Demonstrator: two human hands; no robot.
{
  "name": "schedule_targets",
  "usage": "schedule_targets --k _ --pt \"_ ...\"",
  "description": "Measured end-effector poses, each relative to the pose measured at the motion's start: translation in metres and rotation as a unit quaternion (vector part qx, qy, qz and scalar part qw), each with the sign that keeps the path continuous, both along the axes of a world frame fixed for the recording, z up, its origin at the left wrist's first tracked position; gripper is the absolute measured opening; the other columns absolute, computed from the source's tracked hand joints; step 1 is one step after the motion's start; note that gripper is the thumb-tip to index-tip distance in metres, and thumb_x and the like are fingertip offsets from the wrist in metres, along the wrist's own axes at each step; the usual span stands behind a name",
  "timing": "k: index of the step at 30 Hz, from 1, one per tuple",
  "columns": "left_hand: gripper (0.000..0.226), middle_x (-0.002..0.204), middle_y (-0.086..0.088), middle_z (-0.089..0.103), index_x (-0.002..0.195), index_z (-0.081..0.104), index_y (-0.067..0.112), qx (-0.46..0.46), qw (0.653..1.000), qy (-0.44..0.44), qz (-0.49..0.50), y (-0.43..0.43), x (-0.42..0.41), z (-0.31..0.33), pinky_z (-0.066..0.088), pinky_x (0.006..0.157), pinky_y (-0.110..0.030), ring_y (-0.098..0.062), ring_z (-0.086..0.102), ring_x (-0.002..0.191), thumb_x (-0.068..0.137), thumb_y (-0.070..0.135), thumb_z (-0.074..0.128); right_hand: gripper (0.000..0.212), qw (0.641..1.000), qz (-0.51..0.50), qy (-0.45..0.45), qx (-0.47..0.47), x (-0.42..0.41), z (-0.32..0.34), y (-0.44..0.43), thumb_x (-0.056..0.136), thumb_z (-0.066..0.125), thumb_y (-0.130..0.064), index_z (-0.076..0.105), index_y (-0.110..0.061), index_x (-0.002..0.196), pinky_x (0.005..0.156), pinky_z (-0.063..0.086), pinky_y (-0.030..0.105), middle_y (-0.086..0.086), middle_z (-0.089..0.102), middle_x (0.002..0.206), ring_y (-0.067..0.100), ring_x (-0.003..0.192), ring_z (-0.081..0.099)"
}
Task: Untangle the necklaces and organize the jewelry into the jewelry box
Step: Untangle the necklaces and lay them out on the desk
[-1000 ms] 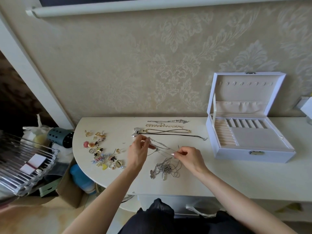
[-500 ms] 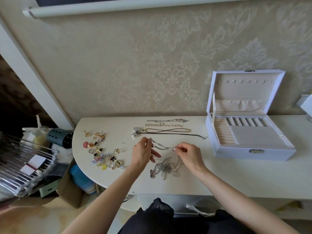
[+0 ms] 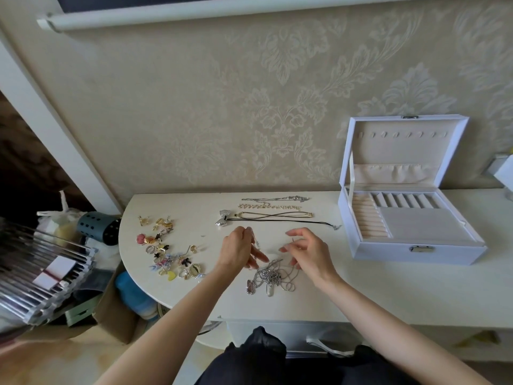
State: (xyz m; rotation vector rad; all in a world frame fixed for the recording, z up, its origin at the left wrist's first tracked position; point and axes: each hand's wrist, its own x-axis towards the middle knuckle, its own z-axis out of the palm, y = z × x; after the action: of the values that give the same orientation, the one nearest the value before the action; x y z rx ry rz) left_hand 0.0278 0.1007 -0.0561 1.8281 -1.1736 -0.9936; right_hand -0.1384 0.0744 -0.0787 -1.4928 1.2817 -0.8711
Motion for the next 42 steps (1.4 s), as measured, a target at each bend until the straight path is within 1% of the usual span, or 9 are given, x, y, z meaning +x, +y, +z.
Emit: schedule_targets --k 5,10,15,19,24,29,32,39,42 --pt "0.03 0.063 -0.013 0.066 0.076 0.044 0.008 0.032 0.981 0.187 0.034 -0.004 -0.003 0.004 0.024 0.036 -0.017 -0.012 0.035 0.03 0.102 0.018 0.033 0.026 0.993 0.103 -0.031 0.057 0.006 0.004 0.007 0.081 0.049 0.013 0.055 -0.008 0.094 0.048 0.047 0.026 0.002 0.074 0.083 0.021 0.055 0.06" --pt "0.026 0.077 -0.013 0.062 0.08 0.051 0.009 0.067 0.948 0.311 0.018 -0.003 -0.006 0.006 0.026 0.037 -0.016 -0.008 0.031 0.033 0.101 0.017 0.037 0.029 0.983 0.14 -0.074 0.092 0.012 0.005 0.012 0.08 0.065 0.007 0.054 -0.01 0.1 0.058 0.051 0.026 0.007 0.071 0.088 0.018 0.067 0.065" --pt "0.023 0.106 -0.015 0.068 0.088 0.057 0.011 0.041 0.957 0.287 -0.006 0.0 -0.005 0.004 0.027 0.041 -0.016 -0.007 0.034 0.039 0.1 0.021 0.041 0.02 0.993 0.1 -0.023 0.066 0.006 0.002 0.008 0.077 0.068 0.002 0.065 -0.01 0.094 0.061 0.052 0.027 0.004 0.065 0.065 0.015 0.056 0.058" --pt "0.024 0.101 -0.005 0.073 0.099 0.061 0.01 0.014 0.969 0.245 -0.003 0.002 -0.003 0.002 0.028 0.043 -0.016 -0.008 0.036 0.04 0.1 0.025 0.043 0.017 0.994 0.096 0.022 0.056 0.005 -0.002 0.007 0.075 0.075 -0.005 0.069 -0.021 0.076 0.062 0.049 0.017 -0.007 0.066 0.064 0.006 0.061 0.061" --pt "0.025 0.097 -0.003 0.073 0.102 0.064 0.013 -0.009 0.985 0.173 0.002 0.004 -0.006 -0.001 0.031 0.048 -0.019 -0.008 0.042 0.041 0.1 0.025 0.043 0.017 0.996 0.081 0.015 0.03 0.004 -0.002 0.006 0.074 0.074 -0.003 0.074 -0.019 0.081 0.066 0.046 0.007 -0.01 0.071 0.076 -0.005 0.068 0.064" --pt "0.022 0.091 -0.002 0.074 0.108 0.062 0.018 0.007 0.988 0.151 -0.025 0.004 -0.007 -0.003 0.032 0.05 -0.02 -0.008 0.04 0.041 0.1 0.026 0.044 0.02 0.999 0.047 -0.023 0.006 0.003 0.001 0.006 0.076 0.068 0.006 0.07 -0.012 0.085 0.063 0.048 0.012 0.0 0.073 0.078 0.007 0.071 0.068" --pt "0.022 0.083 0.002 0.071 0.115 0.058 0.018 0.042 0.989 0.131 -0.055 0.005 -0.006 -0.005 0.035 0.046 -0.016 -0.006 0.041 0.041 0.094 0.016 0.054 0.018 0.999 0.036 -0.027 -0.011 0.002 0.002 0.004 0.078 0.066 0.006 0.068 -0.011 0.084 0.063 0.049 0.013 0.001 0.072 0.075 0.01 0.069 0.067" --pt "0.035 0.069 0.007 0.066 0.119 0.053 0.006 0.041 0.985 0.14 -0.088 0.007 -0.008 -0.009 0.028 0.041 -0.014 -0.003 0.039 0.041 0.086 -0.001 0.062 0.022 0.998 0.03 -0.027 -0.038 0.004 0.004 0.004 0.077 0.066 0.004 0.067 -0.017 0.079 0.062 0.045 0.011 -0.003 0.067 0.076 0.001 0.069 0.06" --pt "0.043 0.078 -0.002 0.064 0.122 0.052 0.009 0.037 0.986 0.126 -0.103 0.007 -0.007 -0.007 0.027 0.04 -0.013 -0.002 0.048 0.047 0.083 -0.002 0.066 0.024 0.999 0.032 -0.02 -0.039 0.004 0.002 0.004 0.077 0.064 0.004 0.066 -0.02 0.079 0.062 0.044 0.011 -0.004 0.066 0.074 0.0 0.068 0.059"
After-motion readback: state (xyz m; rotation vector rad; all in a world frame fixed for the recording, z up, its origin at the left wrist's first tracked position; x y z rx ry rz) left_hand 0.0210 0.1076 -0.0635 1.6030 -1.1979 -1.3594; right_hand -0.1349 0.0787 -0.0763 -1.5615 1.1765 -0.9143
